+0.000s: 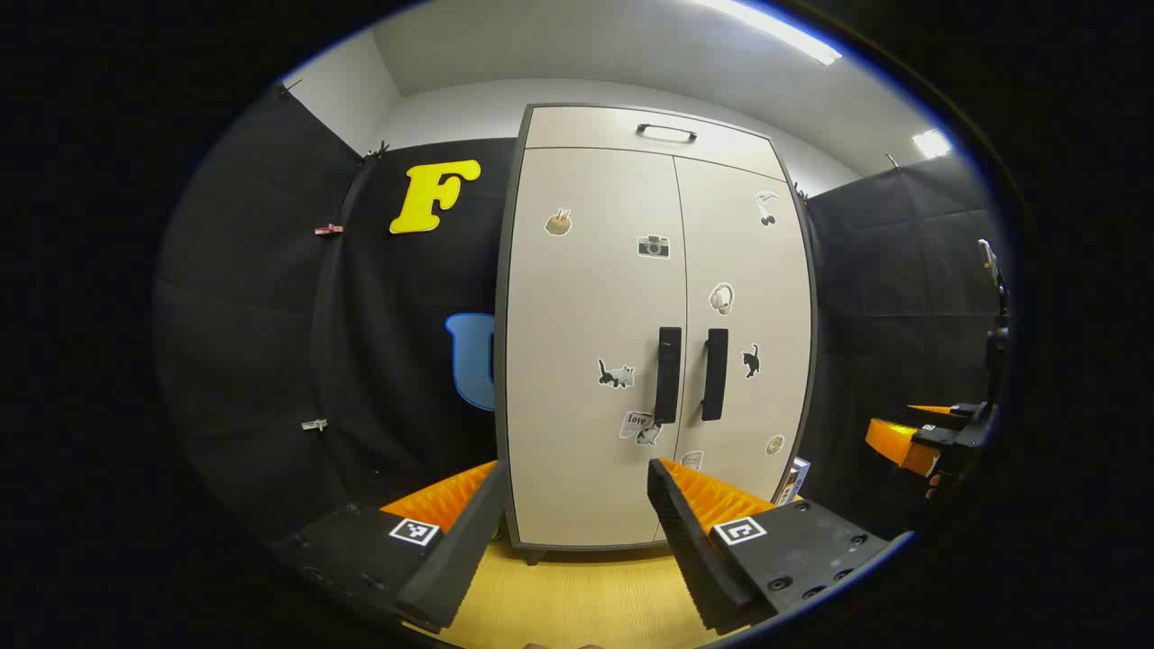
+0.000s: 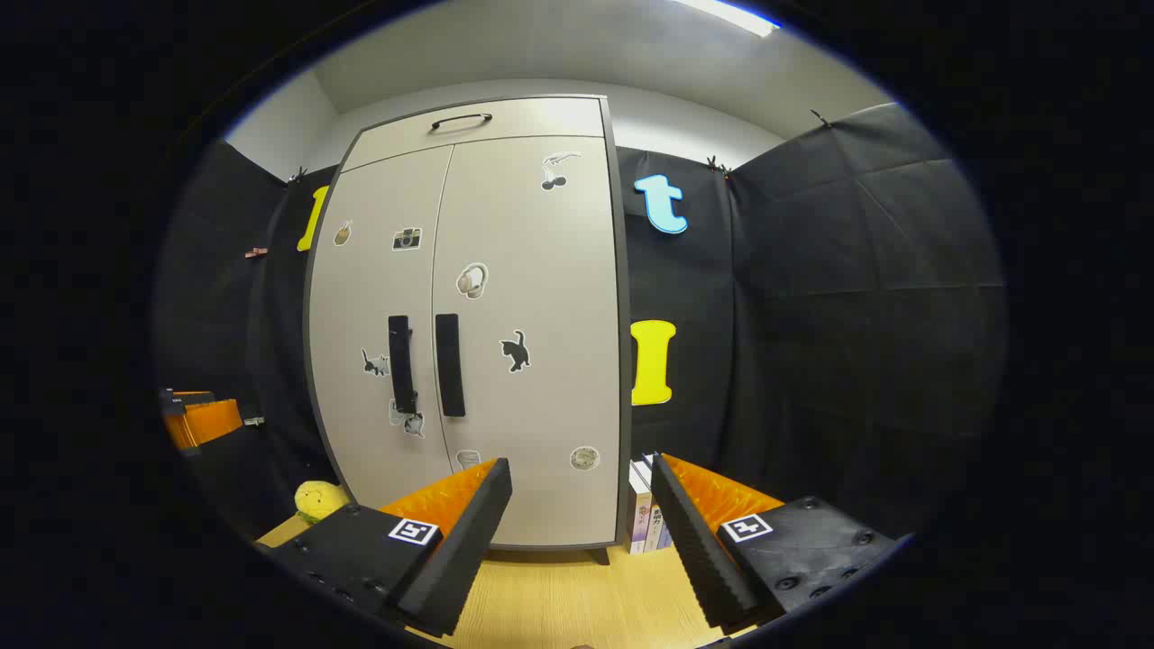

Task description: Open the right door of the double-door shoe cabinet with the right hand, and open the left door with the left hand.

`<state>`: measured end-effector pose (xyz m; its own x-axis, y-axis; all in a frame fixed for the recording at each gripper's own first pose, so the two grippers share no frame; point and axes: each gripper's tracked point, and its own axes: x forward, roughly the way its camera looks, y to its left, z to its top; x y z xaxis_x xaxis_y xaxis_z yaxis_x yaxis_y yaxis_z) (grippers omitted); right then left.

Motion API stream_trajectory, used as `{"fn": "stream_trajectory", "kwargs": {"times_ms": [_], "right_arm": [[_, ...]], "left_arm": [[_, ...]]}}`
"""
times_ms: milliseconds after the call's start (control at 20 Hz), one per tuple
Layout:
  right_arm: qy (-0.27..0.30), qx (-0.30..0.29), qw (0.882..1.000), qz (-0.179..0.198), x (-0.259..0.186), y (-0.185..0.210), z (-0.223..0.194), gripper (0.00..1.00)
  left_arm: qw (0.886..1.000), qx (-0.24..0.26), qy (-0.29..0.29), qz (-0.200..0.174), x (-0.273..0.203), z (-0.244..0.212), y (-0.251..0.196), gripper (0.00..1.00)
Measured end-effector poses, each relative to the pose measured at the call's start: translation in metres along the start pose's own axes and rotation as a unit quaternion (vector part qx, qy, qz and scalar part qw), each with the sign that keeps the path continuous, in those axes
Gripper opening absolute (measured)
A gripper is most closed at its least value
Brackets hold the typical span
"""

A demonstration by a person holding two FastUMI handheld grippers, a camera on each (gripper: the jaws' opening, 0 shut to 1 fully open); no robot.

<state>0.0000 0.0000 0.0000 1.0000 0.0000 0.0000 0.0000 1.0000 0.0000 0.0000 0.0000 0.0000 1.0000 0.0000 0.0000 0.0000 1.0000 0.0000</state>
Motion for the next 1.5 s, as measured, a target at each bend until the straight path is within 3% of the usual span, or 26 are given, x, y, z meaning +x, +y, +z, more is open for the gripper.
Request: {"fn": "stream_trajectory", "kwargs": {"times_ms": [700, 950, 1200, 1500], "right_arm": [[0.007, -0.001, 1.000, 0.016, 0.004, 0.008, -0.002, 0.98], [0.007, 0.000, 1.000, 0.017, 0.008, 0.009, -0.001, 0.98], [0.015, -0.006, 1.000, 0.023, 0.018, 0.017, -0.003, 0.98], [0.020, 0.004, 0.998, 0.054, 0.045, 0.044, 0.011, 0.98]], "left_arm": [[1.000, 0.000, -0.002, 0.010, -0.005, 0.002, 0.004, 0.95], [0.999, -0.036, 0.003, 0.000, -0.005, -0.005, 0.004, 0.95], [0.999, -0.037, 0.007, 0.012, -0.006, -0.009, 0.015, 0.95], [0.999, -0.030, 0.010, 0.022, -0.009, -0.014, 0.020, 0.95]]}}
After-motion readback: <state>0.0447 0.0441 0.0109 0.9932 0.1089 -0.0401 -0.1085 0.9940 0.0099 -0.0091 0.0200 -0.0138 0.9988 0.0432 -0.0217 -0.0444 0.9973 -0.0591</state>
